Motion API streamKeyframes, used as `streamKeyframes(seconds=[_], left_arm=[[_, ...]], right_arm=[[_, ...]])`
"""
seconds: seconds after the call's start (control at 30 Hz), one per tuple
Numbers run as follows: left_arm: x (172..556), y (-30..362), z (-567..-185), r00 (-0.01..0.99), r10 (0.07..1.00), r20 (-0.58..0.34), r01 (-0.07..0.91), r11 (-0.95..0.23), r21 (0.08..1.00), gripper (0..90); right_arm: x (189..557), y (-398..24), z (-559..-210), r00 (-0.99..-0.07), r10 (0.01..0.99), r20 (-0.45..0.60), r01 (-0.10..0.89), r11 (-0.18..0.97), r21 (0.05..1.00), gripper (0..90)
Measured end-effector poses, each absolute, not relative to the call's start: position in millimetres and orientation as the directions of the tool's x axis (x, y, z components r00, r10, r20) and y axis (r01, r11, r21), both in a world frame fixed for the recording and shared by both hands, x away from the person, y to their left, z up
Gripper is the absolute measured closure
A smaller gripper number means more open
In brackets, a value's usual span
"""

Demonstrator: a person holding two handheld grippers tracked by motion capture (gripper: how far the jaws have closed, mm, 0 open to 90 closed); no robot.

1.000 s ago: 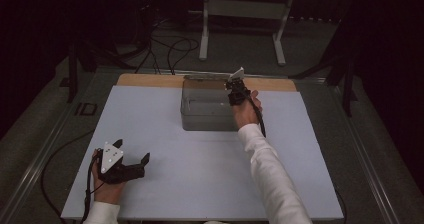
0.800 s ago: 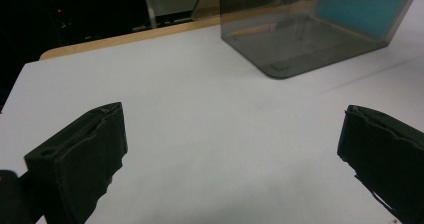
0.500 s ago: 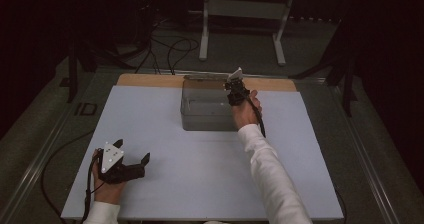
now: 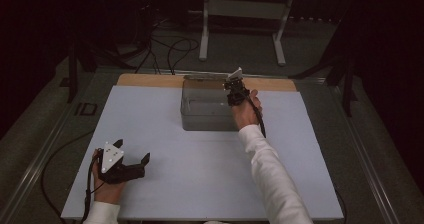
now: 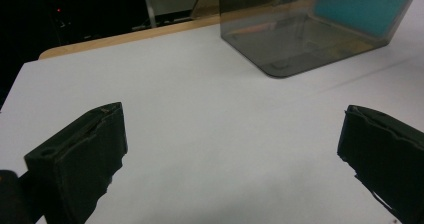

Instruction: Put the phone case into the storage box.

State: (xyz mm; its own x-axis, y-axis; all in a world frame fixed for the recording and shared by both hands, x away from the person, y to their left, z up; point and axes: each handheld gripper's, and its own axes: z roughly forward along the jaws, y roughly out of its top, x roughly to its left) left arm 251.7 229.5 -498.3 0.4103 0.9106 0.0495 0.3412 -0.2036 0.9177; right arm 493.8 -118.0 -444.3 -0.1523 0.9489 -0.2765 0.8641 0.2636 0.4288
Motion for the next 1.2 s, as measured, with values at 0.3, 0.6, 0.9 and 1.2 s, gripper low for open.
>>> streamKeyframes(seconds=[0.3, 0.6, 0.9, 1.2], left_arm=[[251.8, 228.9, -498.6, 0.412, 0.910, 0.050, 0.341, -0.205, 0.918, 0.3], [251.7, 229.4, -498.5, 0.410, 0.911, 0.051, 0.341, -0.205, 0.917, 0.3], [251.8, 229.8, -498.5, 0.407, 0.912, 0.046, 0.342, -0.199, 0.919, 0.3], [252.0, 229.8, -498.6, 0.407, 0.912, 0.046, 0.343, -0.200, 0.918, 0.3]], right_arm=[[489.4, -124.9, -430.8, -0.192, 0.948, -0.252, 0.822, 0.296, 0.486, 65.7], [482.6, -124.5, -418.9, -0.295, 0.907, -0.300, 0.723, 0.417, 0.550, 52.7], [475.8, -123.6, -415.6, -0.384, 0.881, -0.276, 0.654, 0.470, 0.593, 35.7], [465.1, -124.8, -413.2, -0.444, 0.857, -0.261, 0.580, 0.497, 0.645, 23.6]])
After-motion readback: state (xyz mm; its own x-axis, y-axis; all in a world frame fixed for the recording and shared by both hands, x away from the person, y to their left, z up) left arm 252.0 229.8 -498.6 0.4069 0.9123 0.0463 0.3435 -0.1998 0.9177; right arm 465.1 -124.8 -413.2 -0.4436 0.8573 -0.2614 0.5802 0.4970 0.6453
